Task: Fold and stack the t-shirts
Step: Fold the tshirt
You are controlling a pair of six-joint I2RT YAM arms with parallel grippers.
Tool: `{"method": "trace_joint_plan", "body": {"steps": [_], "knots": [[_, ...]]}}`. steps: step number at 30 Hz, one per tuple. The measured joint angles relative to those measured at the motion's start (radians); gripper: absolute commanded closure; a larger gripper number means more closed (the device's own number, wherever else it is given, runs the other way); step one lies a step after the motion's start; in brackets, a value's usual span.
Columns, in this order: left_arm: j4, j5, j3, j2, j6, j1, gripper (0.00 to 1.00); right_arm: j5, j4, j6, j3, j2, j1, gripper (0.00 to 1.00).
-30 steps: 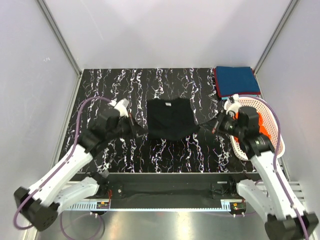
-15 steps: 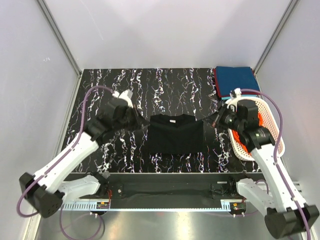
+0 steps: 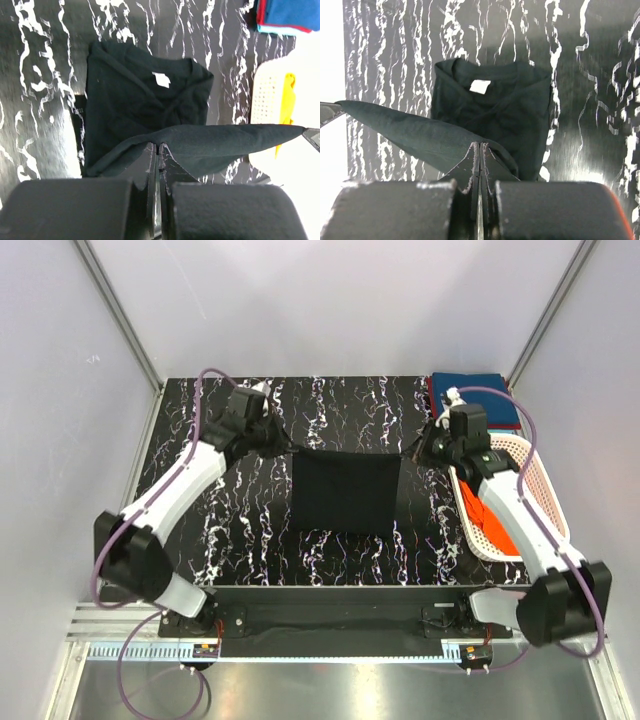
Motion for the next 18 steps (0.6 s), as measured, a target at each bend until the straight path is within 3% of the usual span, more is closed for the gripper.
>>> {"method": "trace_joint_plan", "body": {"steps": [18], "knots": [[0.055,0.164,0.519,0.683,0.085,0.136,1.00,0.006,0.143,-0.067,0.309,0.595,-0.063,1.00]]}}
